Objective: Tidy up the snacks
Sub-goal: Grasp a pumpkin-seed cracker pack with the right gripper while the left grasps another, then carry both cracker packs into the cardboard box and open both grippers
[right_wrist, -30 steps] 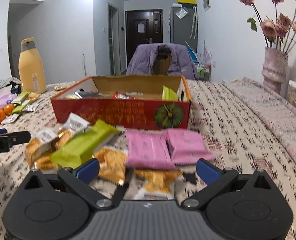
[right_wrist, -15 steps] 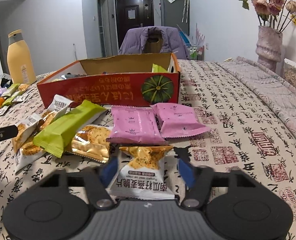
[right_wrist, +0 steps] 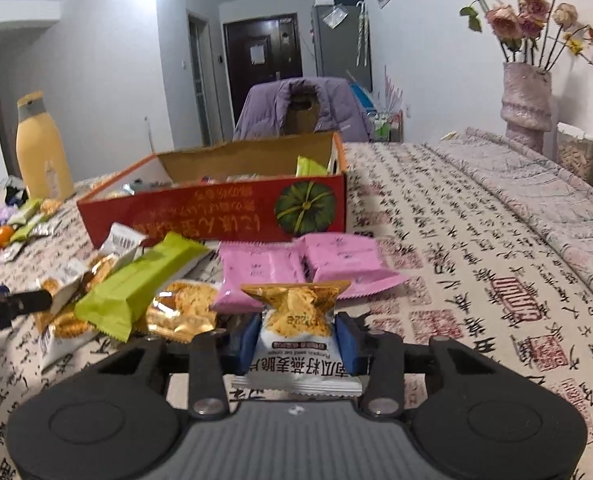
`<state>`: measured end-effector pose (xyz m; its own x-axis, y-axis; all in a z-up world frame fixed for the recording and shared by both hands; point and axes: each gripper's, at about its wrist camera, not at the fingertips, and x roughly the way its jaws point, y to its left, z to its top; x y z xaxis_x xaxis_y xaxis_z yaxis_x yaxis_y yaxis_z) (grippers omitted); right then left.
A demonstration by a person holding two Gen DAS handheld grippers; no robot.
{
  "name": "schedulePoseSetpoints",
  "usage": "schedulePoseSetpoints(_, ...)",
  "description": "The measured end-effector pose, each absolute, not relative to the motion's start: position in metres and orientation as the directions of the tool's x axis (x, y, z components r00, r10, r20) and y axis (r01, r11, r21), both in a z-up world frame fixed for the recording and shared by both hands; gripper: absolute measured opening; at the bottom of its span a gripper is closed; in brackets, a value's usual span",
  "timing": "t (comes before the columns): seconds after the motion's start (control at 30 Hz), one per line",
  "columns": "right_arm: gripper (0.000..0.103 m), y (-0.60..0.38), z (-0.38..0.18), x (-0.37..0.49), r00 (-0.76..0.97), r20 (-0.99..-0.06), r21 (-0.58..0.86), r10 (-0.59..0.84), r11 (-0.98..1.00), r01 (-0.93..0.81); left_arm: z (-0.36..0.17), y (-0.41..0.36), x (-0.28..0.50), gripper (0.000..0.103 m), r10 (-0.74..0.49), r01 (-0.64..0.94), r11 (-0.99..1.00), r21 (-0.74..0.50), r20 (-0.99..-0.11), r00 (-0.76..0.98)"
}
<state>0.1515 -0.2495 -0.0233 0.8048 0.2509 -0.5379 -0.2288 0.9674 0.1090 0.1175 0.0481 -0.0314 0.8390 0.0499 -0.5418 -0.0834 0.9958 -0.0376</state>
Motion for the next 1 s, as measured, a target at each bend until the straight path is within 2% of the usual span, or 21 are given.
schedulePoseSetpoints(0.23, 0.040, -0.255, -0.024, 0.149, 0.809, -0.528, 0.133, 0.258, 0.966, -0.222, -0.025, 0.038, 0.129, 0.102, 0.052, -0.058, 0.998, 0.007, -0.561, 0.826)
schedulePoseSetpoints(0.37, 0.040, -0.254, -0.023, 0.148, 0.810, -0.521, 0.138, 0.270, 0.963, -0.232, -0.025, 0.033, 0.135, 0.090, 0.045, -0.044, 0.999, 0.015, -0.580, 0.814)
schedulePoseSetpoints(0.43, 0.040, -0.254, -0.023, 0.147, 0.809, -0.521, 0.139, 0.273, 0.962, -0.235, -0.027, 0.033, 0.139, 0.090, 0.041, -0.042, 0.999, 0.011, -0.588, 0.808)
schedulePoseSetpoints(0.63, 0.040, -0.254, -0.023, 0.145, 0.808, -0.518, 0.145, 0.280, 0.960, -0.239, -0.032, 0.034, 0.145, 0.076, 0.035, -0.046, 0.999, -0.001, -0.616, 0.787)
schedulePoseSetpoints(0.77, 0.040, -0.254, -0.023, 0.144, 0.807, -0.519, 0.147, 0.283, 0.959, -0.242, -0.035, 0.035, 0.145, 0.055, 0.013, -0.035, 0.999, -0.022, -0.624, 0.781)
schedulePoseSetpoints(1.0, 0.040, -0.253, -0.023, 0.144, 0.805, -0.519, 0.148, 0.289, 0.957, -0.248, -0.031, 0.033, 0.138, 0.045, 0.016, -0.039, 0.999, -0.025, -0.607, 0.795)
